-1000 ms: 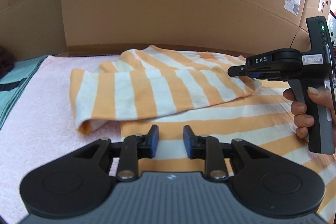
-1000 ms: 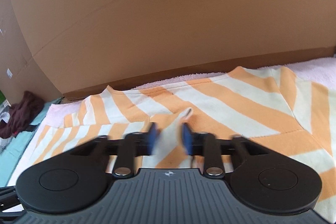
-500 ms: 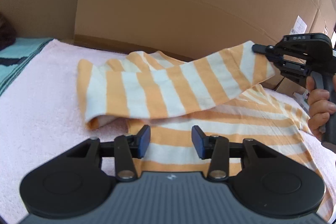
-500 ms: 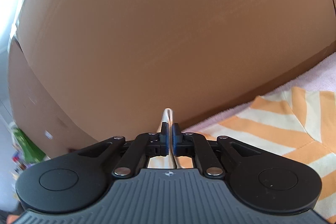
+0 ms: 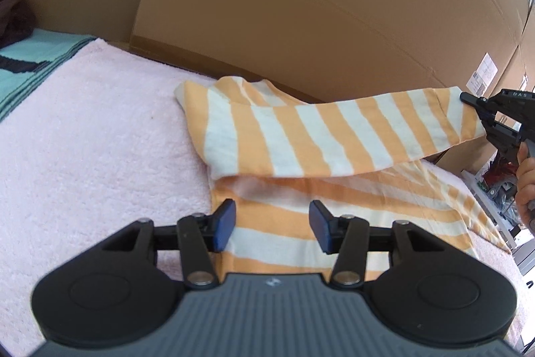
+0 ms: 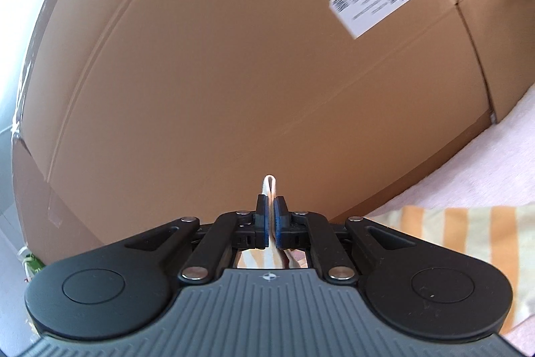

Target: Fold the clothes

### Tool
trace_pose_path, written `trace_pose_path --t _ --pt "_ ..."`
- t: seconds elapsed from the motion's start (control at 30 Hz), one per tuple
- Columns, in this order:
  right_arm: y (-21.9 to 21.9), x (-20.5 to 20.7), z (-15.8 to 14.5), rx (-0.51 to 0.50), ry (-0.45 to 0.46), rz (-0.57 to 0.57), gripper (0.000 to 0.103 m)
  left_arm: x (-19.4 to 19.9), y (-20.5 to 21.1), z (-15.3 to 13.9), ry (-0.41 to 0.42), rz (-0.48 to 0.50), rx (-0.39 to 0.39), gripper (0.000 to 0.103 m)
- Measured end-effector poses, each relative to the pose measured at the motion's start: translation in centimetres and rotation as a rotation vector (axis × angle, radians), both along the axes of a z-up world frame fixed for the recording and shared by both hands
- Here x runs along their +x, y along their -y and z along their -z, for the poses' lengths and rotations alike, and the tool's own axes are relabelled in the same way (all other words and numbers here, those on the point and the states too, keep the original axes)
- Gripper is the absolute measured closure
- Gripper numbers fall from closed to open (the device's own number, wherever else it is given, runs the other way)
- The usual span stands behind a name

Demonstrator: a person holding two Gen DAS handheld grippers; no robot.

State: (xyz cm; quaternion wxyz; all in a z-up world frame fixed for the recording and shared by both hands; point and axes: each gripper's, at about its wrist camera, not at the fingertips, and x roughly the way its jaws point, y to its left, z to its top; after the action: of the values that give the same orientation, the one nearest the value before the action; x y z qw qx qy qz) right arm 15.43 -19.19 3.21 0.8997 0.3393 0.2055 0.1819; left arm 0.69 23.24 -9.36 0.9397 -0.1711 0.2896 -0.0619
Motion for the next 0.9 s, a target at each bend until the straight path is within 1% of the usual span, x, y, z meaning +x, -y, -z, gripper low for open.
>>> trace_pose_path --t 0.07,0.17,0.2,0.23,0.3,0.47,0.53,0.6,0.77,0.9 --pt "0.9 0.1 -0.1 -0.001 -0.002 0.012 0.098 0.4 0.9 -0.4 -0.009 0.018 0.045 0.049" --pt "1.9 0.3 -0.4 0.010 -0.014 0.018 0.098 1.2 2.6 -1.3 0.001 0.071 0.079 0.048" --pt "2.1 0.4 -0.5 0.016 -0.014 0.019 0.098 1.3 3.1 -1.5 0.019 0.074 0.107 0.044" --pt "2.4 0.4 -0.7 0.017 -0.010 0.025 0.098 1.4 3.6 -1.6 0.039 0.074 0.140 0.037" --pt "3.0 0.5 -1.1 0.020 0.000 0.036 0.098 1.7 4.1 -1.6 0.053 0.061 0.177 0.035" --pt "4.3 0.2 -1.6 0.003 0.015 0.062 0.098 3.1 4.4 -0.9 0.017 0.058 0.194 0.036" --pt "4.9 0.1 -1.8 -0.003 0.022 0.072 0.098 3.5 4.3 -0.9 0.005 0.064 0.185 0.043" --pt "5.4 0.0 -2.0 -0.010 0.028 0.083 0.098 3.8 4.3 -0.9 0.005 0.065 0.180 0.043" --pt "6.9 -1.0 -2.5 -0.013 0.043 0.119 0.098 4.0 4.2 -0.9 0.019 0.071 0.158 0.040" --pt "9.0 -0.7 -2.1 -0.035 0.033 0.153 0.098 3.5 4.5 -1.4 0.043 0.084 0.170 0.034"
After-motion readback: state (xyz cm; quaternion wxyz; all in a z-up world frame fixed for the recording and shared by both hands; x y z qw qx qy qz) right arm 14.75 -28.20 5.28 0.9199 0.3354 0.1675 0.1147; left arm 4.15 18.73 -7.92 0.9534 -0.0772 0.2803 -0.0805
